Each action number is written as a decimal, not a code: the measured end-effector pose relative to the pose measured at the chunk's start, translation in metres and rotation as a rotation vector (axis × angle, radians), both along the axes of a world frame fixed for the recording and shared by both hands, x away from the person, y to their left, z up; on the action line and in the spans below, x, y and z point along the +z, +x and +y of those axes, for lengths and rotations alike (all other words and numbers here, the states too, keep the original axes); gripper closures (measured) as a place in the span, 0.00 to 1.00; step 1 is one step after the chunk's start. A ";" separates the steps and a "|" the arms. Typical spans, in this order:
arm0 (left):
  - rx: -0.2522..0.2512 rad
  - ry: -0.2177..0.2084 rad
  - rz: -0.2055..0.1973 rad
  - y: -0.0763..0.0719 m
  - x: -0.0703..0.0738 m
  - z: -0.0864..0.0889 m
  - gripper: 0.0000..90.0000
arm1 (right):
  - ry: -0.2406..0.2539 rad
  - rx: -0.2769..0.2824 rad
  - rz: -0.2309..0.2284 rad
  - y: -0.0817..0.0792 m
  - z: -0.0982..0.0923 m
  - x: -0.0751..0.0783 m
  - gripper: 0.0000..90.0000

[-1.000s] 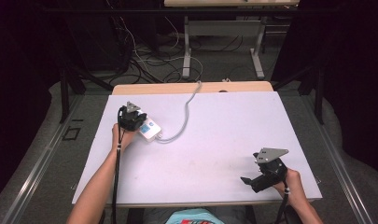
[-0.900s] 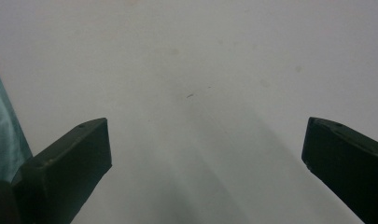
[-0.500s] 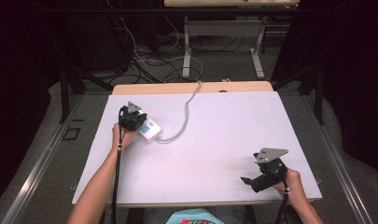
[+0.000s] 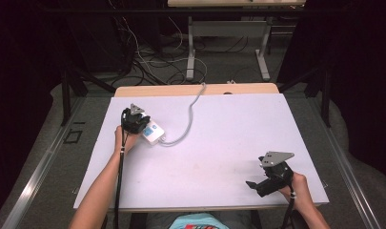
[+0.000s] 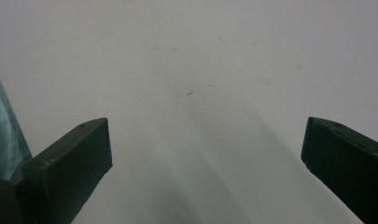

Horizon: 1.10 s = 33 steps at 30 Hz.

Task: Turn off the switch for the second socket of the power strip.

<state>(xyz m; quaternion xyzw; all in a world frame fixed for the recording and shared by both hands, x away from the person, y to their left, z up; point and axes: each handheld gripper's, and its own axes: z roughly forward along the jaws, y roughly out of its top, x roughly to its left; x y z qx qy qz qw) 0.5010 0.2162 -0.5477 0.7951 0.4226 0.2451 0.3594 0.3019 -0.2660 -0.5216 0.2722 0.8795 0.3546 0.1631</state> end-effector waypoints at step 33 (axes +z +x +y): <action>0.013 -0.025 -0.003 0.000 -0.001 0.002 1.00 | -0.009 0.005 0.010 0.000 0.000 0.000 0.02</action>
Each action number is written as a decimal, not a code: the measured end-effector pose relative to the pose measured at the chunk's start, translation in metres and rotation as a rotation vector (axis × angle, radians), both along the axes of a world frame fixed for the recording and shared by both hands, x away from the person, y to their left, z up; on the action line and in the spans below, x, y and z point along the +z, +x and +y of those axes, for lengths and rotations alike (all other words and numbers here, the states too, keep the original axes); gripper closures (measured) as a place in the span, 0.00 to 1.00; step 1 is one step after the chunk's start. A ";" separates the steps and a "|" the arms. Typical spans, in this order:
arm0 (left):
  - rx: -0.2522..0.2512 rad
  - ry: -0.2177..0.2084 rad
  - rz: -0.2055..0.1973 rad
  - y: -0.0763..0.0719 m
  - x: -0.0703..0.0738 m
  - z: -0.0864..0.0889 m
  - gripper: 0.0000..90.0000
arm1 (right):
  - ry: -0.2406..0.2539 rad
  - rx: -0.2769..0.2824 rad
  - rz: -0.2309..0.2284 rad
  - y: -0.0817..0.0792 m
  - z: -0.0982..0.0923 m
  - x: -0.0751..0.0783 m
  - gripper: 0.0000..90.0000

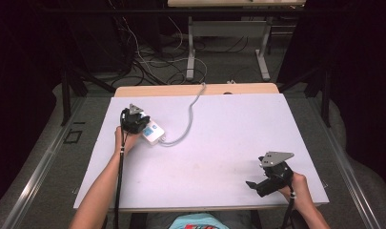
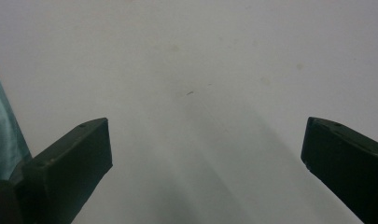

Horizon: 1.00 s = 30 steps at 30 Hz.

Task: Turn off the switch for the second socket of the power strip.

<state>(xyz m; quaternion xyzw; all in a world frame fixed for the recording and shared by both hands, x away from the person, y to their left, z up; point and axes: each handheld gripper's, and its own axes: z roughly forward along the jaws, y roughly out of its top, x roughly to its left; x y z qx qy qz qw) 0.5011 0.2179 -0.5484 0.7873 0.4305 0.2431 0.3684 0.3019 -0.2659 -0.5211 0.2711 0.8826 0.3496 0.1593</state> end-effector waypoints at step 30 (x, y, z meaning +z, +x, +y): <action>-0.009 0.048 -0.011 -0.001 0.001 -0.004 1.00 | 0.001 -0.002 -0.012 -0.001 0.001 0.000 0.02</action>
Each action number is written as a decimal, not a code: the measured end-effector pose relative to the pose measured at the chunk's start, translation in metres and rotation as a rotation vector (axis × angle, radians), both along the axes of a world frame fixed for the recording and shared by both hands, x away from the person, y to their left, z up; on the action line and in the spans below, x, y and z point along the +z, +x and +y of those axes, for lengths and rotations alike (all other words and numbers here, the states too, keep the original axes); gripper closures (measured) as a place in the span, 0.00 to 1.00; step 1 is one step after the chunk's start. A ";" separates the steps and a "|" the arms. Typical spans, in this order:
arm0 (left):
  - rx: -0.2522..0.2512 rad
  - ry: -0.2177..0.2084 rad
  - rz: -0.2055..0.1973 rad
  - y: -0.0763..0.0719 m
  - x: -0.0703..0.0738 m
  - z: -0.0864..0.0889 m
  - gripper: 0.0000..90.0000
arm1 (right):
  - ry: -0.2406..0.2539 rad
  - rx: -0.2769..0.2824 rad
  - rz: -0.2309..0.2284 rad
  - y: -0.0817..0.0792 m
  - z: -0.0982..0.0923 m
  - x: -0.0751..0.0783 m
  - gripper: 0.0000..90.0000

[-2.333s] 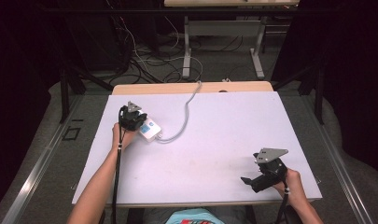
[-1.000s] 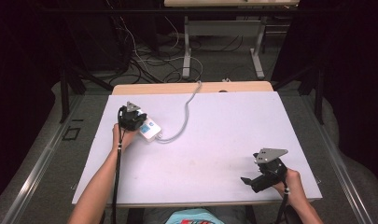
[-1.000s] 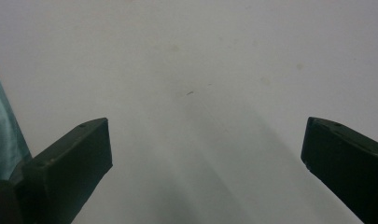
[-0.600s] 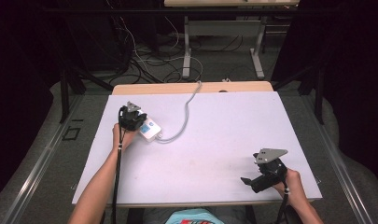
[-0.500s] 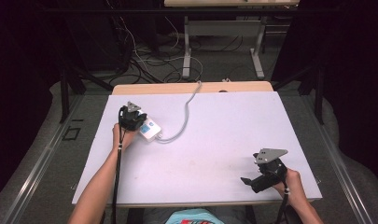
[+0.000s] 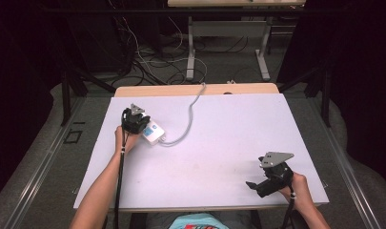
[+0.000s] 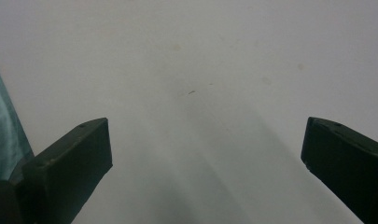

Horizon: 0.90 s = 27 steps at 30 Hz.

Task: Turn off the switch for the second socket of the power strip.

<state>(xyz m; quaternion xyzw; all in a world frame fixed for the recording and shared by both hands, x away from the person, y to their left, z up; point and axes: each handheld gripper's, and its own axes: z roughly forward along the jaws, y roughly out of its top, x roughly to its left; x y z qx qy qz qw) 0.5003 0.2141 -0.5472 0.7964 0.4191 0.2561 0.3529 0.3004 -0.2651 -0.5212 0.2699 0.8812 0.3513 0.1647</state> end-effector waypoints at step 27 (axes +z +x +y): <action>0.008 -0.007 0.002 -0.001 0.003 0.000 1.00 | -0.011 0.017 0.007 0.000 0.000 0.001 0.02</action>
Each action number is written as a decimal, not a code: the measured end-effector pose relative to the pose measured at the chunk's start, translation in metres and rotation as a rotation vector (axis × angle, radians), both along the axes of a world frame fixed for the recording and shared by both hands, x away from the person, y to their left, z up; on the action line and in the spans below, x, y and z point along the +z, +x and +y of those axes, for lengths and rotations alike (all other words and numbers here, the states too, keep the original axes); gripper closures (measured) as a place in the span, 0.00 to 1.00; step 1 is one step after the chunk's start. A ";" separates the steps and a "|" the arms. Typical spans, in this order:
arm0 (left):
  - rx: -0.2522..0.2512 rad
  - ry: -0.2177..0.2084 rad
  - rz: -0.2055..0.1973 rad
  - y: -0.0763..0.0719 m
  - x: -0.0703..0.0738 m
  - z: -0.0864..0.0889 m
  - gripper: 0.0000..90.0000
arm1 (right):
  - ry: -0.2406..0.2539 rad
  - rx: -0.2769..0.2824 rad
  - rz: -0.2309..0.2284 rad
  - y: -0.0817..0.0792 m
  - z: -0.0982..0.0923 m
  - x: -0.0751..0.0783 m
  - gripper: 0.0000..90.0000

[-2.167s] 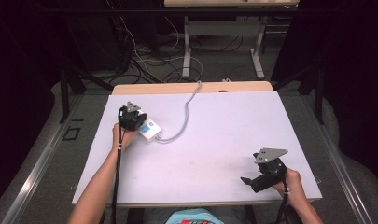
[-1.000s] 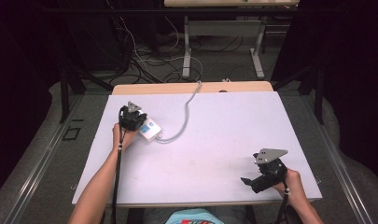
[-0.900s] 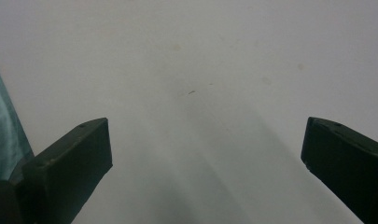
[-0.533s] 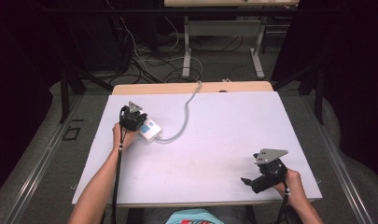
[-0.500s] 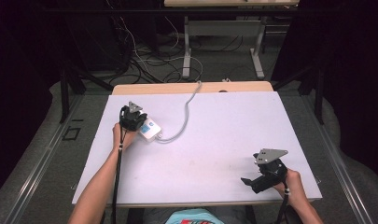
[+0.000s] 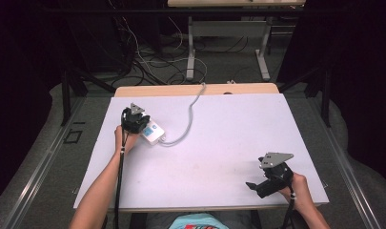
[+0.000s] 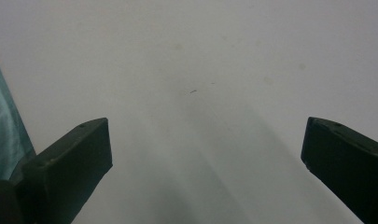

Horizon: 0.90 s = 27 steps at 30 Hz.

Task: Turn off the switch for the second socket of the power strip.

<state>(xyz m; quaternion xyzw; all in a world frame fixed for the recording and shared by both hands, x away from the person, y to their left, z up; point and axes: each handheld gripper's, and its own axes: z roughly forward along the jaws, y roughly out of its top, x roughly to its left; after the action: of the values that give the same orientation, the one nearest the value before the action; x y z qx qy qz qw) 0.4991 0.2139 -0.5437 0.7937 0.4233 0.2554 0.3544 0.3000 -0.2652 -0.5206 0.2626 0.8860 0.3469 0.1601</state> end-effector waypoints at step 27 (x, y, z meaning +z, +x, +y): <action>0.020 0.011 0.005 -0.003 0.018 -0.001 0.54 | -0.001 -0.001 -0.015 0.000 0.001 -0.001 0.02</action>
<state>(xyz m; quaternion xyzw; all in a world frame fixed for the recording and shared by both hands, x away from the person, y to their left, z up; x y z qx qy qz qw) 0.4965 0.2130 -0.5256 0.7921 0.4306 0.2595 0.3463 0.3000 -0.2643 -0.5213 0.2602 0.8849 0.3484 0.1670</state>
